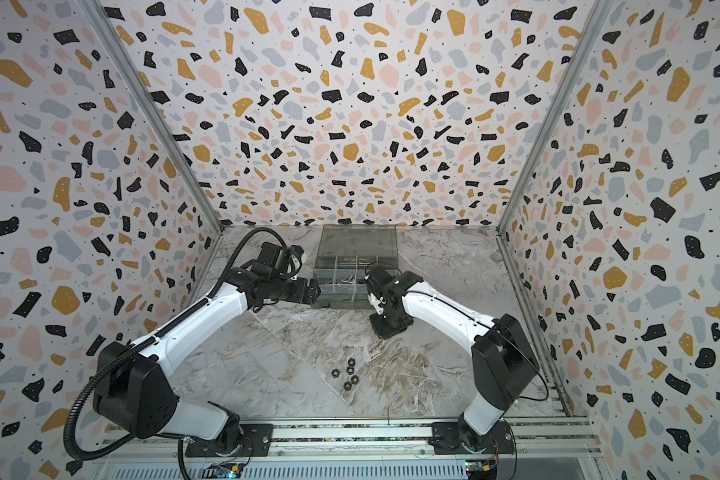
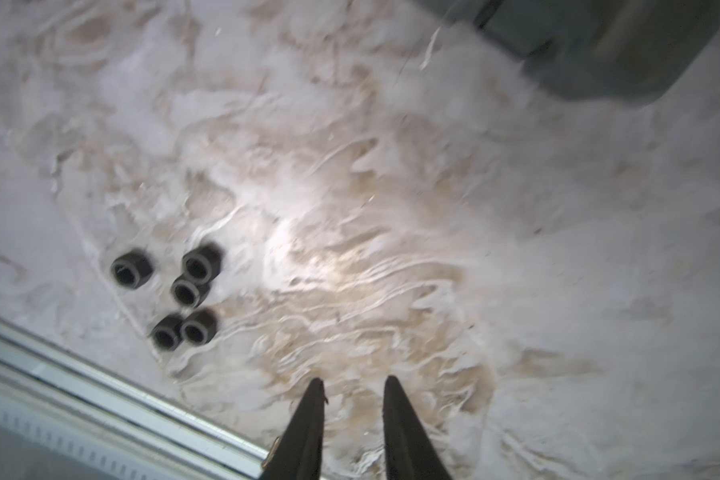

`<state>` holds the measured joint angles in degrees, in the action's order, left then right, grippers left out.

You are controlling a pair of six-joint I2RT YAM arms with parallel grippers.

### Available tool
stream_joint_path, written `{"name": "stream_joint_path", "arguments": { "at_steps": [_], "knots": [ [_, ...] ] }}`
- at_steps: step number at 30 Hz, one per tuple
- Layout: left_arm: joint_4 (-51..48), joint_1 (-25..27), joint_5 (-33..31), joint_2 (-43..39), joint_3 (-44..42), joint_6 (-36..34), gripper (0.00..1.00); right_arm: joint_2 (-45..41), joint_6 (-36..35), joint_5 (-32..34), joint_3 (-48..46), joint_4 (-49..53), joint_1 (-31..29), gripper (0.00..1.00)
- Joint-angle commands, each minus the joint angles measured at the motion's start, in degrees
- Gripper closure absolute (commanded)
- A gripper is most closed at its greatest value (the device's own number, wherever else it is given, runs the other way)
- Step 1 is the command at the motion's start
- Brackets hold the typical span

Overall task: Sort the screws and nuts into containers
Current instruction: 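Move the right gripper back to the pile and grasp a brass screw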

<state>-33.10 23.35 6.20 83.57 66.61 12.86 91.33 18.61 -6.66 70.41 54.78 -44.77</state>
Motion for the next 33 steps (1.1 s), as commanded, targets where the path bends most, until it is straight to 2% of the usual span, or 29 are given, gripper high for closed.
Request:
{"name": "stream_joint_path", "arguments": {
  "at_steps": [1, 6, 14, 24, 33],
  "knots": [
    [1.38, -0.14, 2.57, -1.31, -3.01, 1.72, 0.05, -2.6, 8.22, -3.29, -6.03, -0.22, -3.75, 0.78],
    [1.46, -0.02, 4.5, -4.53, -7.0, 3.31, 0.06, -5.05, 14.68, -5.26, -11.84, -3.77, -7.68, 0.81],
    [0.03, 0.62, 4.42, -8.31, -9.67, 3.54, 0.06, -5.13, 21.06, -7.06, -16.76, -7.78, -13.18, 0.85],
    [-0.05, 2.03, 4.0, -8.46, -10.23, 3.58, 0.06, -5.36, 28.04, -5.65, -19.05, -8.11, -20.64, 0.83],
    [-0.64, 3.09, 3.47, -7.31, -9.81, 3.58, 0.07, -7.8, 31.95, -4.12, -23.13, -7.79, -22.45, 0.79]
  ]
}}
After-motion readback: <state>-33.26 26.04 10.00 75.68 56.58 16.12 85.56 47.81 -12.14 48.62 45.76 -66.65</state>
